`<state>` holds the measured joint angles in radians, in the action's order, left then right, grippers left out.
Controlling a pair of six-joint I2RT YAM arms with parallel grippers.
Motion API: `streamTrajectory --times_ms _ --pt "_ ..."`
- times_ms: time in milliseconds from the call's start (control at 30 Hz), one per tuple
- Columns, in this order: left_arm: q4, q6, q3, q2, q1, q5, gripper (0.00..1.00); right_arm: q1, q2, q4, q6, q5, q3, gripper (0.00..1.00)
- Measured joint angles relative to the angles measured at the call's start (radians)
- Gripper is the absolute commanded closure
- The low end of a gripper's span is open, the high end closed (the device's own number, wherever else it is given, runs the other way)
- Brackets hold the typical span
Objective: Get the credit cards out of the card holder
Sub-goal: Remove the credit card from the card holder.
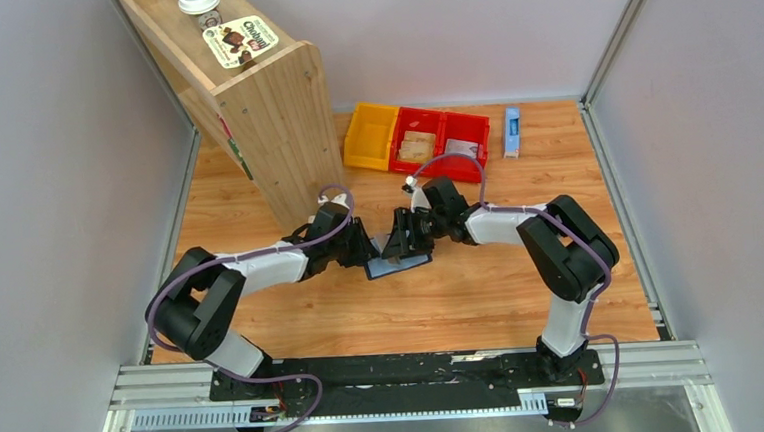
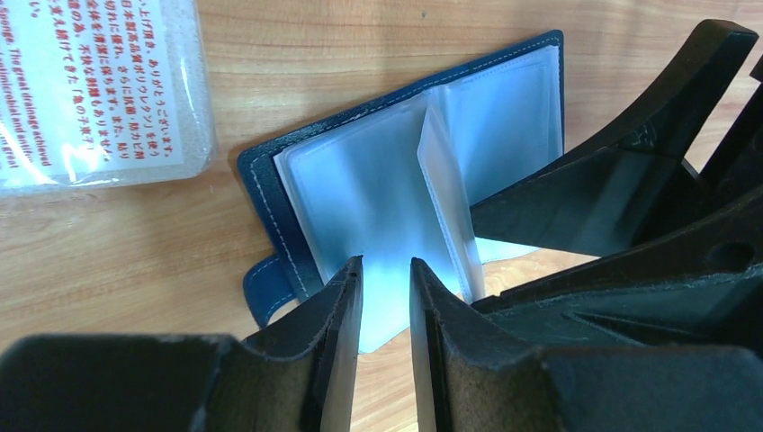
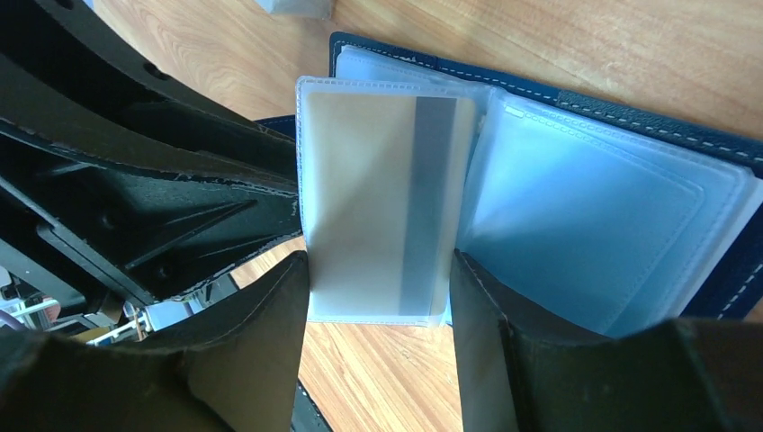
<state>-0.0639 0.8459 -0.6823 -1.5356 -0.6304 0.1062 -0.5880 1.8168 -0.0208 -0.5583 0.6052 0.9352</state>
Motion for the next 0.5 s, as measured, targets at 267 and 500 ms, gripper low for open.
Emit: streamTrajectory --times_ms 267,500 --pt "-0.045 0.014 -0.016 -0.038 0.0 0.027 0.66 -0.001 0.002 -0.003 -0.003 0.008 -0.001 0.3" --pt "-0.06 0.022 -0.023 -0.063 0.004 0.035 0.66 -0.003 -0.01 0.013 -0.002 -0.001 -0.001 0.2"
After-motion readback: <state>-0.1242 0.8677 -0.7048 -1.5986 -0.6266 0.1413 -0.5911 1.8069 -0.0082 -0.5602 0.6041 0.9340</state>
